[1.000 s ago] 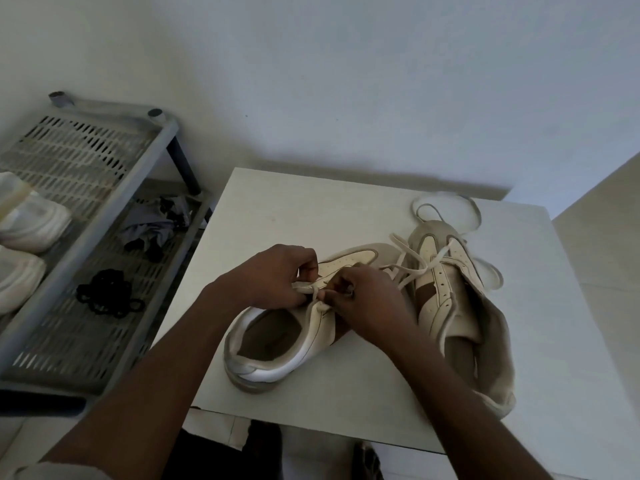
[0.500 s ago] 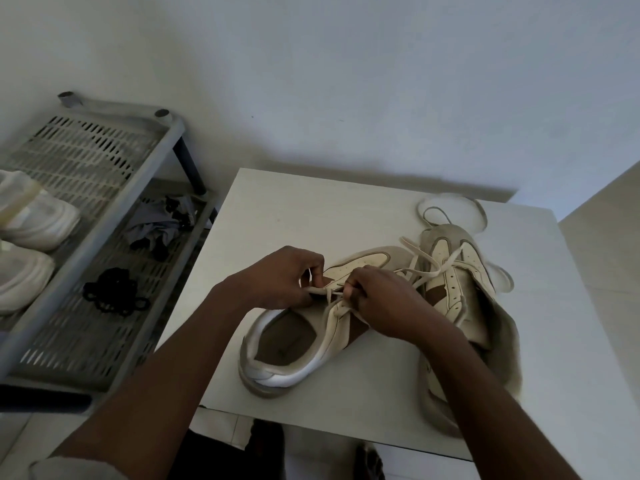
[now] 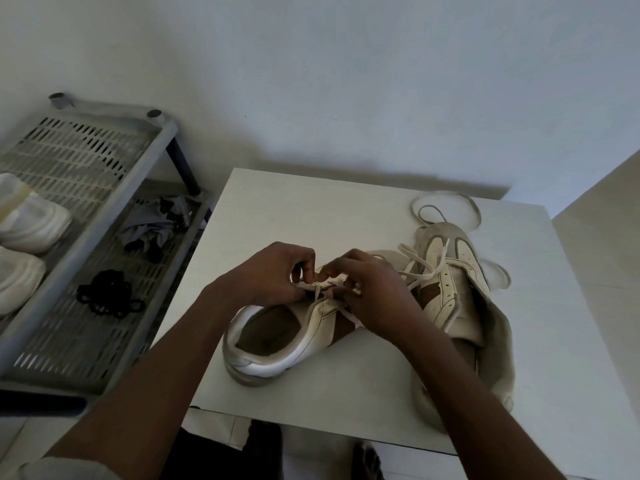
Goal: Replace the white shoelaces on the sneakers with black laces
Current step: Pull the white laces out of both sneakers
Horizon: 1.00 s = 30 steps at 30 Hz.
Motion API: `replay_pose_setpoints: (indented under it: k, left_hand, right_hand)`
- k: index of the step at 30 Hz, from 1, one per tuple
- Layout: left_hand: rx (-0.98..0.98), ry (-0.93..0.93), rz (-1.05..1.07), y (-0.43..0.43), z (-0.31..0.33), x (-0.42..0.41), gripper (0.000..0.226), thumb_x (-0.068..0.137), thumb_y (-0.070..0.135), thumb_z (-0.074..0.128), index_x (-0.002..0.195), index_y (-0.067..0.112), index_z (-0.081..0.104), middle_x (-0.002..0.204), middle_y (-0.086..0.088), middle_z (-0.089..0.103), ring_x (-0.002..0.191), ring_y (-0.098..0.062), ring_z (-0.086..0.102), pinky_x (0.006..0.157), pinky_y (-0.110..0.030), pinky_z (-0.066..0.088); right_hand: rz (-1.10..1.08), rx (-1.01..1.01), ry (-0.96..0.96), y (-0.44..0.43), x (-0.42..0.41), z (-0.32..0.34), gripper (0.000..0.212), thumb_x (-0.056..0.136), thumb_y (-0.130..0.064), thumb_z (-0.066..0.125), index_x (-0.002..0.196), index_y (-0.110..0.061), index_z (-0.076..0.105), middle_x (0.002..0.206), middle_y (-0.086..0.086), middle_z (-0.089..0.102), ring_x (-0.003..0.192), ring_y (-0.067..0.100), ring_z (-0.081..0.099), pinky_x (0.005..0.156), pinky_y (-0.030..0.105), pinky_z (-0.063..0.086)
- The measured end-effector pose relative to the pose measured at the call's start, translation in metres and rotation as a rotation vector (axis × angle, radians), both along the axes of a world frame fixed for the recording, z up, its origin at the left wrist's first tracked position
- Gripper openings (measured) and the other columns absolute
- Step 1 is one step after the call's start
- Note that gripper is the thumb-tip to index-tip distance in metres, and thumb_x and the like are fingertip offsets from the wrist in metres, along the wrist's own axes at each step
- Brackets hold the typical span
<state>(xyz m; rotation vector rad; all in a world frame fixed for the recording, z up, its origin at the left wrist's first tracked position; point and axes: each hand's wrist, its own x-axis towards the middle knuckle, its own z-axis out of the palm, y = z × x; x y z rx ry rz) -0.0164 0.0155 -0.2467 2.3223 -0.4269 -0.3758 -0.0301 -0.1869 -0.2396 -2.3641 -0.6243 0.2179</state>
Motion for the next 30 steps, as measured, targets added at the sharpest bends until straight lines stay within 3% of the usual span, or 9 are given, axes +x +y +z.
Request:
replay_pose_setpoints:
  k: [4,10,14,18,21,23,26,28,30]
  left_hand:
    - [-0.013,0.008,-0.001,0.001,0.001,0.0,0.014,0.065,0.023,0.07,0.068,0.026,0.056,0.072,0.002,0.063,0.073,-0.017,0.06,0.07,-0.043,0.053]
    - [-0.001,0.018,0.012,0.002,0.002,0.0,0.019,0.064,0.021,0.073,0.067,0.027,0.055,0.071,0.001,0.063,0.073,-0.021,0.06,0.069,-0.047,0.052]
    - [0.01,0.063,0.015,0.001,0.003,-0.001,0.021,0.063,0.019,0.073,0.067,0.028,0.055,0.073,0.003,0.063,0.075,-0.019,0.059,0.069,-0.04,0.052]
    - [0.07,0.083,-0.012,0.0,0.003,-0.003,0.033,0.063,0.008,0.072,0.067,0.03,0.049,0.074,0.004,0.058,0.068,-0.013,0.053,0.059,-0.026,0.039]
    - [0.073,0.117,-0.05,-0.001,0.006,-0.003,0.038,0.061,-0.004,0.067,0.069,0.027,0.047,0.075,0.004,0.055,0.068,-0.011,0.049,0.059,-0.024,0.035]
    - [0.066,0.125,-0.062,0.0,0.008,-0.002,0.037,0.059,-0.005,0.066,0.07,0.026,0.049,0.078,0.003,0.057,0.072,-0.013,0.052,0.061,-0.026,0.04]
    - [0.072,0.136,-0.081,0.003,0.011,-0.004,0.03,0.057,0.005,0.069,0.073,0.026,0.053,0.084,0.005,0.058,0.082,-0.017,0.055,0.071,-0.036,0.047]
    - [0.097,0.118,-0.078,0.003,0.016,-0.007,0.026,0.061,0.016,0.074,0.076,0.026,0.056,0.086,0.008,0.058,0.084,-0.014,0.053,0.074,-0.033,0.044]
    - [0.092,0.076,-0.051,0.003,0.026,-0.01,0.021,0.069,0.023,0.077,0.074,0.026,0.056,0.08,0.009,0.056,0.076,-0.01,0.049,0.069,-0.027,0.041]
  right_hand:
    - [0.079,0.048,-0.118,0.001,-0.001,-0.006,0.028,0.079,-0.009,0.074,0.101,-0.026,0.074,0.11,-0.006,0.062,0.09,0.013,0.061,0.072,0.038,0.055]
    - [0.173,0.019,-0.244,0.003,-0.001,-0.015,0.034,0.078,-0.007,0.074,0.1,-0.032,0.076,0.114,-0.001,0.063,0.091,0.018,0.056,0.061,0.037,0.053]
    - [0.209,-0.023,-0.284,0.003,0.003,-0.018,0.026,0.078,-0.011,0.075,0.096,-0.029,0.076,0.107,0.002,0.062,0.089,0.018,0.055,0.057,0.035,0.052]
    - [0.231,-0.027,-0.323,0.006,0.008,-0.018,0.024,0.078,-0.002,0.069,0.095,-0.02,0.068,0.103,0.006,0.055,0.082,0.017,0.057,0.055,0.039,0.054]
    - [0.096,0.017,-0.253,0.008,0.01,-0.026,0.021,0.085,0.004,0.056,0.096,-0.013,0.059,0.105,0.001,0.05,0.082,0.015,0.06,0.062,0.04,0.055]
    - [-0.012,0.092,-0.164,0.012,0.01,-0.029,0.023,0.09,0.004,0.053,0.093,-0.018,0.059,0.101,-0.006,0.049,0.083,0.004,0.056,0.068,0.027,0.051]
    - [-0.102,0.171,0.101,0.014,0.013,-0.024,0.025,0.095,-0.004,0.051,0.089,-0.027,0.058,0.094,-0.004,0.056,0.083,0.003,0.054,0.074,0.025,0.046]
    - [-0.11,0.18,0.236,0.011,0.015,-0.02,0.02,0.096,-0.008,0.051,0.089,-0.025,0.06,0.088,-0.006,0.06,0.083,0.01,0.057,0.077,0.029,0.046]
    - [-0.094,0.151,0.233,0.011,0.015,-0.019,0.021,0.096,-0.008,0.051,0.089,-0.026,0.059,0.08,-0.015,0.059,0.076,0.003,0.055,0.071,0.025,0.045]
